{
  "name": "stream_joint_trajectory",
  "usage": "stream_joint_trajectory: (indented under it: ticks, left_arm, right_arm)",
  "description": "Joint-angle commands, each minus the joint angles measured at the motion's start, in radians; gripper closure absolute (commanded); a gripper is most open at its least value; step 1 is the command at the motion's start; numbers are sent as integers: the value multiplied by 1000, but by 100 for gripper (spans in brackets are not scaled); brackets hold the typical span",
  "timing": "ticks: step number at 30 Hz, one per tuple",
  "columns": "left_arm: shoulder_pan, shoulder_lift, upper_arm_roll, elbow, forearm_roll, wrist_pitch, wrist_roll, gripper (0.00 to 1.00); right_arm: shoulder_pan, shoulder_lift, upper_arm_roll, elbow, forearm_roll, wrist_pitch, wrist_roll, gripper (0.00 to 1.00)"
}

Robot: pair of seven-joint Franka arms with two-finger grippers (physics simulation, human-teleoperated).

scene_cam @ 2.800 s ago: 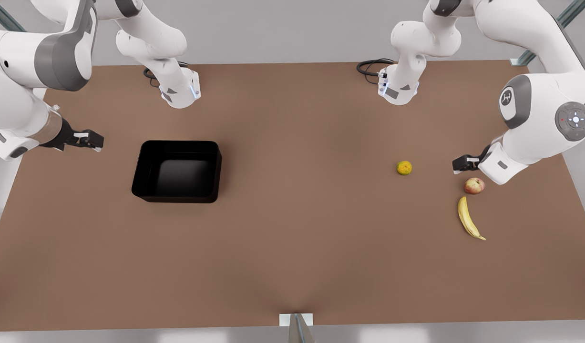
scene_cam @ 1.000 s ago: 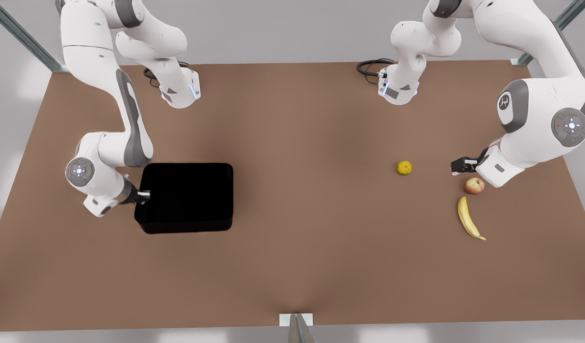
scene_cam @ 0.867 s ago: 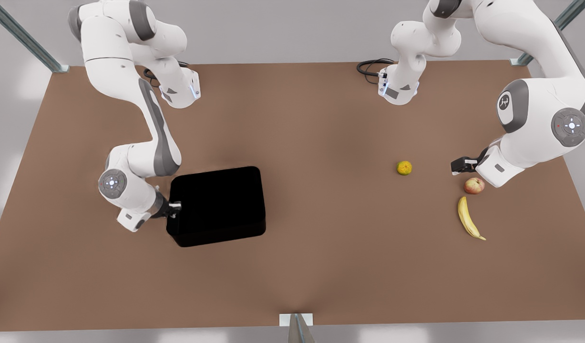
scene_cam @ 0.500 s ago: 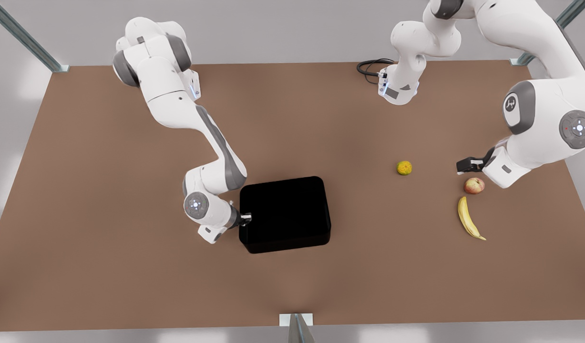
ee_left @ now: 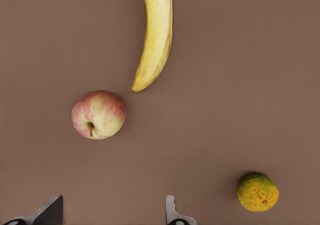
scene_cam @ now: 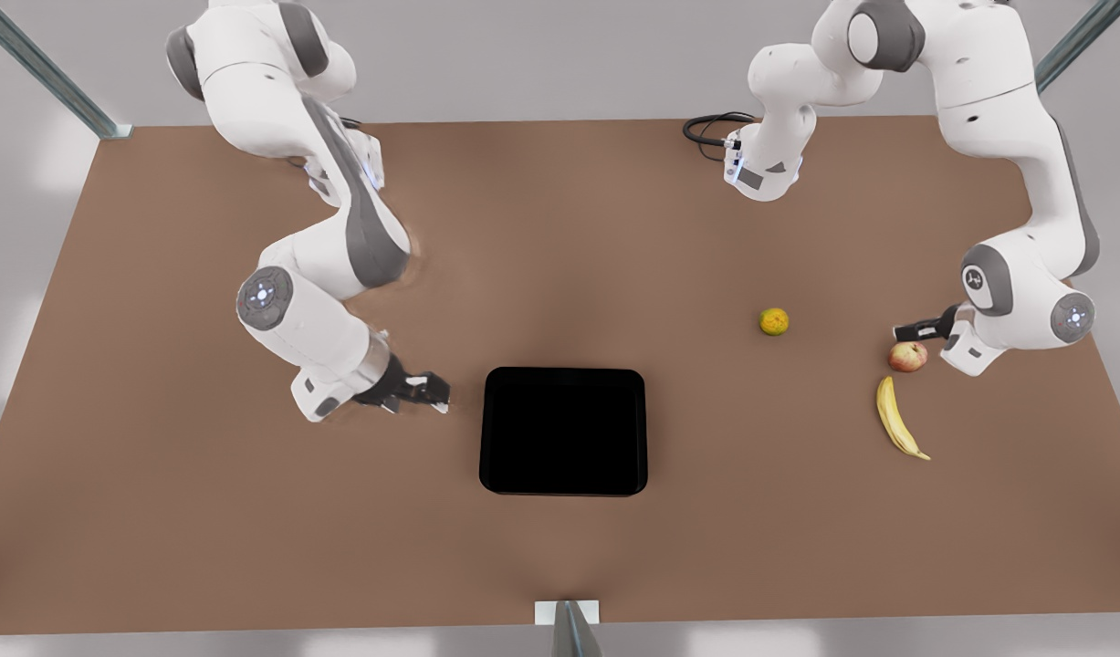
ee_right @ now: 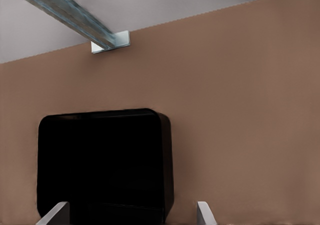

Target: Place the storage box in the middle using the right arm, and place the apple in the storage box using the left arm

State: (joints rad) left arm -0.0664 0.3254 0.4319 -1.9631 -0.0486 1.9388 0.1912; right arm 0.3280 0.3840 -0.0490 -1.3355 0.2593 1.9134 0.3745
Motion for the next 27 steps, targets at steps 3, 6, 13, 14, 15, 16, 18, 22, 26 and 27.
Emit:
stream_joint_trajectory:
  ticks: [3,6,13,14,15,16,18,22,26,27]
  left_arm:
    - [62,55,-1,-14,1,325,518,0]
    - [66,83,-2,-54,-7,384,516,0]
    - [80,136,-21,-92,-116,381,508,0]
    - [82,136,-24,-94,-117,381,508,0]
    - [82,138,-24,-94,-117,384,508,0]
    - [82,142,-24,-94,-117,388,508,0]
    - [82,150,-24,-92,-117,394,508,0]
    - [94,178,-24,-89,-119,410,508,0]
    - [96,202,-24,-89,-119,420,508,0]
    - [96,213,-24,-89,-119,419,508,0]
  right_arm:
    - [-227,-151,-3,-106,-256,-484,-302,0]
    - [-247,-338,-3,-123,-359,-533,-391,0]
    - [-253,-379,8,-185,-345,-540,-394,0]
    - [-253,-378,8,-183,-345,-540,-394,0]
    - [-253,-375,8,-183,-345,-540,-394,0]
    - [-253,-373,8,-183,-344,-542,-394,0]
    - [-253,-373,8,-183,-344,-542,-394,0]
    - [-251,-366,8,-183,-344,-542,-393,0]
    - [-251,-359,8,-183,-344,-542,-394,0]
    - [-251,-359,8,-182,-342,-542,-394,0]
